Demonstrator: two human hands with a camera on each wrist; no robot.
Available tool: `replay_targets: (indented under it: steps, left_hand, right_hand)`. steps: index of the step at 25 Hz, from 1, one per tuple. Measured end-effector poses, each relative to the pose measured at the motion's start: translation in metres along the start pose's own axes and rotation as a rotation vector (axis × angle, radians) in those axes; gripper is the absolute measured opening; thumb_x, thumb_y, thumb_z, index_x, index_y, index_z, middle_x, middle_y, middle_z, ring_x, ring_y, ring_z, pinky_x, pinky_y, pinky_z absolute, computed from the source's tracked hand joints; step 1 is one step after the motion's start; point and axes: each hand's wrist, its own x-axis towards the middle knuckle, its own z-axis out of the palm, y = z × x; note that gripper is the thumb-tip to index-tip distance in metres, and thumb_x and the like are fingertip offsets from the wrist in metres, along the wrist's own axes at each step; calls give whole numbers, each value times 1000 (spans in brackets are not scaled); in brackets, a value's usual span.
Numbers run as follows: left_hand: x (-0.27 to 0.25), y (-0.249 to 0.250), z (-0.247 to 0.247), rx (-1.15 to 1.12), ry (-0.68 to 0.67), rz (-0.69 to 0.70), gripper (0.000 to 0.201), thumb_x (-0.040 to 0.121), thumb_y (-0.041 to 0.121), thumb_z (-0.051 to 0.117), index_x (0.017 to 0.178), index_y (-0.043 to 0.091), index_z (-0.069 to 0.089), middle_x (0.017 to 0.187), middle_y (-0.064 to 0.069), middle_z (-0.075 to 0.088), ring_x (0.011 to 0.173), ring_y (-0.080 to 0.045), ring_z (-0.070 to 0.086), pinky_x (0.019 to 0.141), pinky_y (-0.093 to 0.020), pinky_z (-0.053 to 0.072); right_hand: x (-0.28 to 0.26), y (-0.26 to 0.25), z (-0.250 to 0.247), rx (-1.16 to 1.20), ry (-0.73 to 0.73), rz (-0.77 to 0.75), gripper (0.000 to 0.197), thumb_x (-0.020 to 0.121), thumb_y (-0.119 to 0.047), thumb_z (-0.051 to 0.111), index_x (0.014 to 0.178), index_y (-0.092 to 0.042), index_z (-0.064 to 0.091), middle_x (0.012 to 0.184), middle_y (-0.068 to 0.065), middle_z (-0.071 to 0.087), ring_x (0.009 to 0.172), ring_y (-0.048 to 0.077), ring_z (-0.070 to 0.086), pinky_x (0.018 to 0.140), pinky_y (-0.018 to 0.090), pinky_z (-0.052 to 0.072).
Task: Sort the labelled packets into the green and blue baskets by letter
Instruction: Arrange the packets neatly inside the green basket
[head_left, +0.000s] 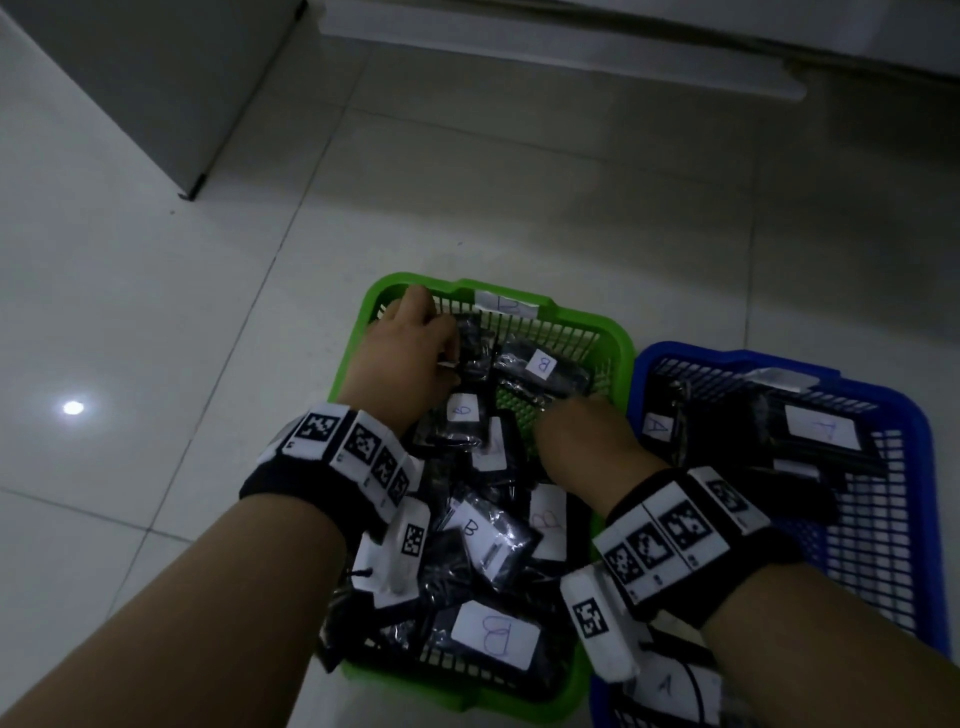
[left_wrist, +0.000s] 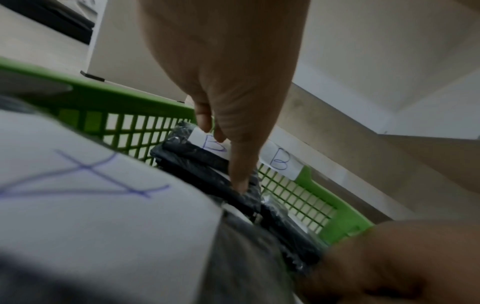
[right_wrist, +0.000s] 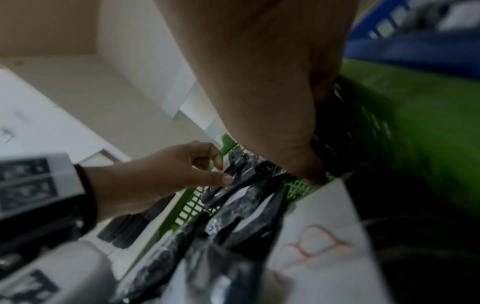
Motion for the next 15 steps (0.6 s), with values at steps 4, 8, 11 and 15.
replay_targets:
  steps: [4, 8, 11, 15]
  left_hand:
    - [-17, 8, 1, 50, -239, -37, 39, 71, 59, 65, 89, 25, 55, 90, 7, 56, 86, -19, 58, 69, -30, 49]
    - [-23, 7, 9, -45, -295, -114, 61, 64, 57, 74, 105, 21, 47, 92, 1, 64, 86, -22, 61, 70, -32, 50]
    - [-26, 5, 12, -166, -303, -146, 68, 61, 43, 81, 112, 21, 43, 97, -3, 65, 89, -24, 62, 75, -36, 52]
    - [-31, 2, 12, -310, -285, -179, 74, 62, 34, 84, 122, 23, 42, 105, -1, 62, 90, -19, 60, 75, -29, 48]
  right_hand:
    - [3, 3, 1, 68, 41, 17, 26, 95, -8, 38, 105, -1, 62, 113, 17, 61, 105, 31, 57, 78, 29, 37]
    - [8, -15, 1, 306, -33, -40, 33, 91, -28, 58, 116, -7, 56, 117, 11, 61, 105, 27, 59, 77, 28, 44]
    - [8, -28, 0, 495, -18, -8, 60, 79, -30, 74, 126, -10, 42, 121, 10, 59, 109, 27, 58, 81, 30, 46]
    - [4, -24, -1, 727, 68, 5, 69, 74, -16, 78, 131, -13, 39, 117, 8, 60, 103, 23, 59, 76, 24, 43]
